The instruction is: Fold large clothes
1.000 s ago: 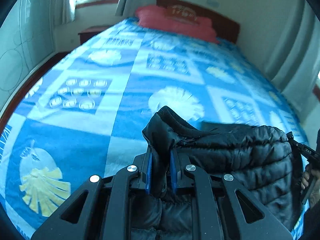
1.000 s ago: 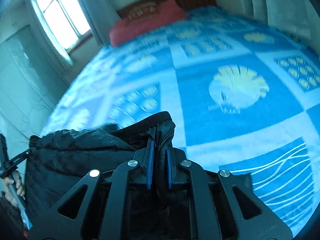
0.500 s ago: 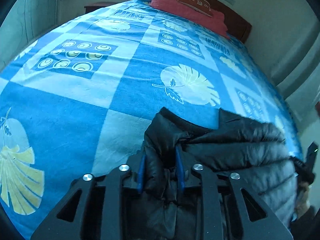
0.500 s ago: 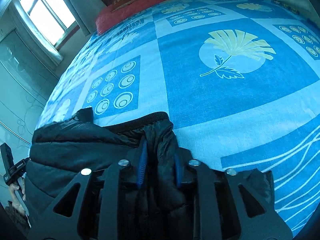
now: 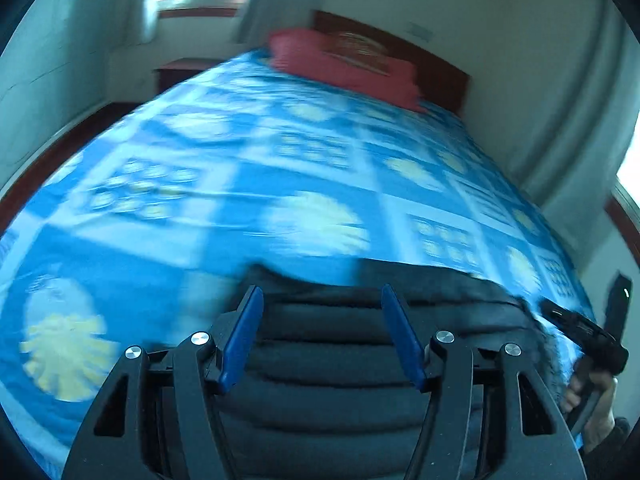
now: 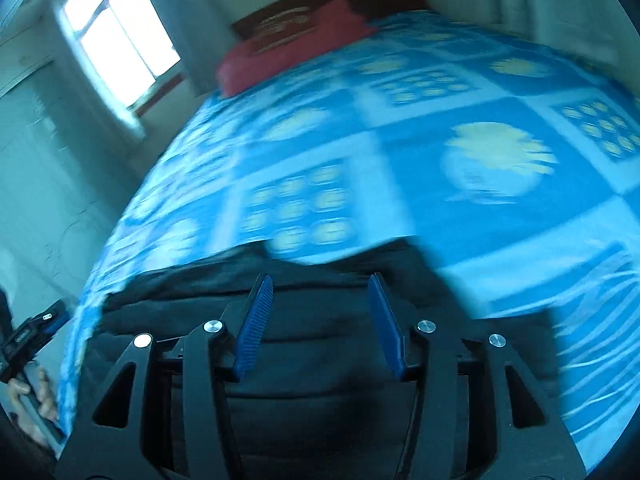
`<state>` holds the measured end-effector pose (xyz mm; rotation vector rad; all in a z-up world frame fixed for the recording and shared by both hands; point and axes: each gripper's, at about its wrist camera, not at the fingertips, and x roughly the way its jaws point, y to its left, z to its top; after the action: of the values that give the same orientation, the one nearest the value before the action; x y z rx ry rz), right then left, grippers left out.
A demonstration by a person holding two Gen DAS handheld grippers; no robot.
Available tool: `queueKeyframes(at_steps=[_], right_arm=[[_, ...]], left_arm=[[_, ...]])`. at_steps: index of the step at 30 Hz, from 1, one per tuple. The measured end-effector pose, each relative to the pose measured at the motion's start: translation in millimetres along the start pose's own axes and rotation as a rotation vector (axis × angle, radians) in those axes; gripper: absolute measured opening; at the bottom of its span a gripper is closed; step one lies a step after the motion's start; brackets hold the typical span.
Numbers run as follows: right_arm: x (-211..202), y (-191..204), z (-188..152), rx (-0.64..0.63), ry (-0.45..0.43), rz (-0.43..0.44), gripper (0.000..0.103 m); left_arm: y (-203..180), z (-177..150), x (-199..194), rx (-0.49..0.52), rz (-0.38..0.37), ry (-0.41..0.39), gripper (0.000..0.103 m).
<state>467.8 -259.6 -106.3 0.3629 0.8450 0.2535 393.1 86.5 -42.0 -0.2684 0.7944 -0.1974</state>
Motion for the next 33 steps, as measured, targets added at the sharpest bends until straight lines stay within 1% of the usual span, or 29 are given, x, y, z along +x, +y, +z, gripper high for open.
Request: queueKeyframes(at_steps=[1,3,5,6,7,9,11,13,14,16,18,19,20,22,24,25,27,28,30,31,33], right_arm=[[5.8,12.8,-0.8,-0.021,0.008,0.011,0.050],[20.1,37.5,-3.5,-0.064,0.018,0.023,0.050],[34.0,52.6,-8.4,-0.089,0.038,0.021,0.050],[43.3,58.1,-12.3,-0.107,0.054,0.007,0.050],[50.5,61.7,-17.7,-0.129,0.068,-0.015,0.049],[70.4,62.6,-30.3,-0.182,0.107,-0.062,0.049],[81.7,53.6,-38.5,-0.164,0.107,-0.054,0.050],[83.0,52.9,-37.6,-0.162,0.111,-0.053,0.049],[78.6,52.8,-36.6,-0.158,0.109,-0.045,0.049],[64.0,51.1,-36.6,-0.138,0.106,-0.024,0.049],[40.1,43.3,-36.9,-0.130,0.080,-0.008,0.049],[29.2,38.9,-37.8,-0.142,0.060,-0.024,0.049],[16.3,31.4,-39.2,-0.159,0.032,-0.064,0.049],[6.6,17.2,-39.7,-0.168,0.015,-0.120,0.049],[10.7,-3.2,-43.8,-0.136,0.047,-0.153,0.049],[17.1,-11.7,-46.9,-0.112,0.066,-0.140,0.049],[27.5,-22.5,-54.5,-0.092,0.057,-0.104,0.050],[30.6,-21.3,-55.7,-0.096,0.052,-0.114,0.050],[33.6,-14.6,-56.0,-0.124,0.055,-0.148,0.051],[30.2,-12.5,-55.5,-0.128,0.057,-0.153,0.050],[10.1,-11.0,-55.2,-0.116,0.056,-0.150,0.050]], left_arm=[[-14.8,-1.9,8.7,0.003,-0.038,0.013,0.061],[-39.8,-7.9,29.8,0.006,-0.078,0.042,0.061],[-53.6,-15.5,48.4,0.002,-0.085,0.065,0.061],[-57.8,-19.9,58.7,-0.003,-0.084,0.083,0.061],[-60.6,-26.2,71.9,-0.009,-0.065,0.112,0.061],[-60.4,-38.2,91.3,0.009,-0.018,0.145,0.061],[-58.1,-49.2,103.9,0.026,0.001,0.145,0.061],[-59.6,-50.4,107.0,0.042,0.019,0.150,0.061],[-58.5,-50.1,105.4,0.042,0.016,0.152,0.061],[-50.7,-46.8,94.5,0.011,-0.027,0.158,0.061],[-40.4,-45.7,75.1,-0.032,-0.059,0.157,0.061],[-30.6,-44.9,57.2,-0.047,-0.056,0.137,0.061],[-24.7,-44.6,46.2,-0.051,-0.039,0.116,0.061],[-4.9,-44.4,24.5,-0.065,0.001,0.063,0.061],[13.6,-47.6,21.6,-0.075,0.049,0.061,0.061],[19.6,-49.8,24.0,-0.079,0.058,0.067,0.061],[29.6,-59.2,35.8,-0.079,0.052,0.068,0.061],[28.9,-61.8,39.9,-0.065,0.058,0.065,0.061],[20.1,-65.1,48.0,-0.017,0.109,0.063,0.061],[17.8,-63.9,46.5,-0.005,0.119,0.065,0.061],[17.4,-64.9,32.9,-0.008,0.113,0.065,0.061]])
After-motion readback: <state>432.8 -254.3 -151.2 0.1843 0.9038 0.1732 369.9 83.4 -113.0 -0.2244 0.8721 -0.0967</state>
